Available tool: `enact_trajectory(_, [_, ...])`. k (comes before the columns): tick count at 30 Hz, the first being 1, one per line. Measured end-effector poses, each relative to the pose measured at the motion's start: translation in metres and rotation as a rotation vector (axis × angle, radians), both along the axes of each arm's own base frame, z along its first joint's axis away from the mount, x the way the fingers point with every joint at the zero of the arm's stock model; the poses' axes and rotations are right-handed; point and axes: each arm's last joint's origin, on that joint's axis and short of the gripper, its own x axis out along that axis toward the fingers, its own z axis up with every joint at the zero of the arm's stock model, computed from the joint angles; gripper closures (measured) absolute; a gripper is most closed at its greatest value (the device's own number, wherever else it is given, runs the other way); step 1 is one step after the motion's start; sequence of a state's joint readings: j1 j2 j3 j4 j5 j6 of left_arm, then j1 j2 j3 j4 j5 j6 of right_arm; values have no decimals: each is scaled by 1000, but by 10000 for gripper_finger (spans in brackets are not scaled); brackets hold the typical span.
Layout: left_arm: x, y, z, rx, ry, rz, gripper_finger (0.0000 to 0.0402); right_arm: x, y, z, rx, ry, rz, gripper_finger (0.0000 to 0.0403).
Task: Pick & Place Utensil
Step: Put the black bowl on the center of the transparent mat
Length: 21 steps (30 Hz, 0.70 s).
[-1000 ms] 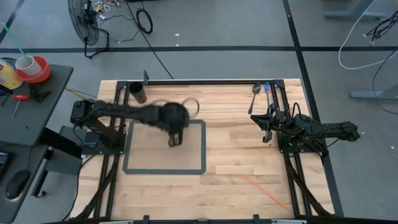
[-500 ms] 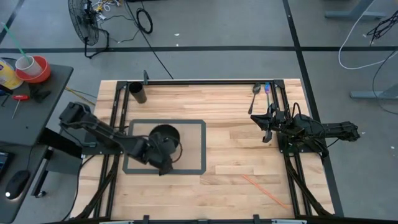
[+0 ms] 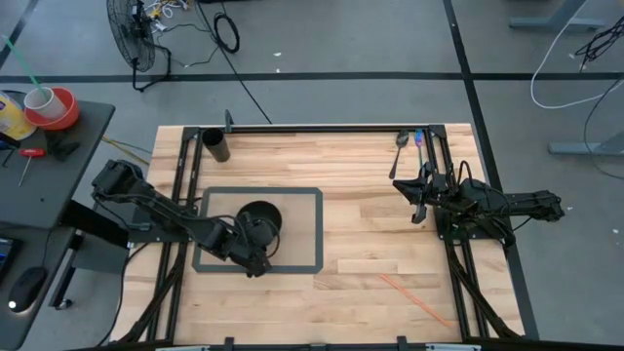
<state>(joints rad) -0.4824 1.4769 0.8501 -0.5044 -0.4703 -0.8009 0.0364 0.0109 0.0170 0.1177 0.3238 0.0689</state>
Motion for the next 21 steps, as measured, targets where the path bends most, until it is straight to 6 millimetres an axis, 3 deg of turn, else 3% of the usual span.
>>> enact_trajectory(21, [-6, -4, -2, -48, 63, -22, 376, 0, 0, 0, 0, 0, 0, 376])
